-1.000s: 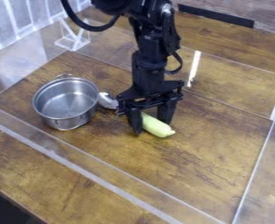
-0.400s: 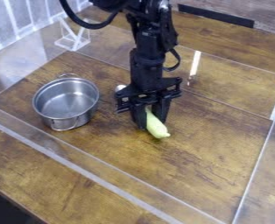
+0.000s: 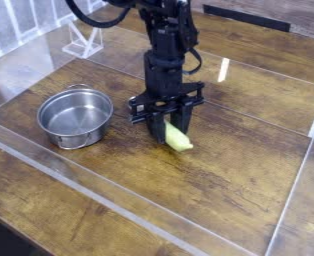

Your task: Move the green spoon to the left

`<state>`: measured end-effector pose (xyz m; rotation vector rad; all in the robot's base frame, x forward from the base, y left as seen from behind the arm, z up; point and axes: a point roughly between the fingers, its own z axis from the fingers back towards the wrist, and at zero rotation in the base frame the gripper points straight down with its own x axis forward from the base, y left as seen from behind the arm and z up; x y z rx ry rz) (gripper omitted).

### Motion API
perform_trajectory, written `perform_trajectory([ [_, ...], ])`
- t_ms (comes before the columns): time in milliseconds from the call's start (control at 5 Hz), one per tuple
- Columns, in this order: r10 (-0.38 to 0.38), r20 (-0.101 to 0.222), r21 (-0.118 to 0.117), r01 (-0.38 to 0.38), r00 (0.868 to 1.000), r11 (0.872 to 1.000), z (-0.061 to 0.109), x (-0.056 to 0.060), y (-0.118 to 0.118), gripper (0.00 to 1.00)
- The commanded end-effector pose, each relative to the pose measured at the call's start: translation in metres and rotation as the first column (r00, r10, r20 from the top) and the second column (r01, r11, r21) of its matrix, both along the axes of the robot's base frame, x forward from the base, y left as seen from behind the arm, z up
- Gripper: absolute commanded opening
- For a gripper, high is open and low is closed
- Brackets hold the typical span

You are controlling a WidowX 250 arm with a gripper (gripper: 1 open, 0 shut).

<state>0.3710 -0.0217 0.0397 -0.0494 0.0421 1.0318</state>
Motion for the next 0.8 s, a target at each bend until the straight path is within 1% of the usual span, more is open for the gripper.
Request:
perform_trajectory([
  [0,0.043,0.127,-0.022,-0.04,0.991,0.999,0.053,0.015,0.01,0.0],
  [400,0.084,0.151,-0.044,-0.079,0.985,0.996,0.07,0.018,0.015,0.0],
  [600,0.101,0.159,-0.049,-0.095,0.982,0.994,0.075,0.018,0.017,0.0],
])
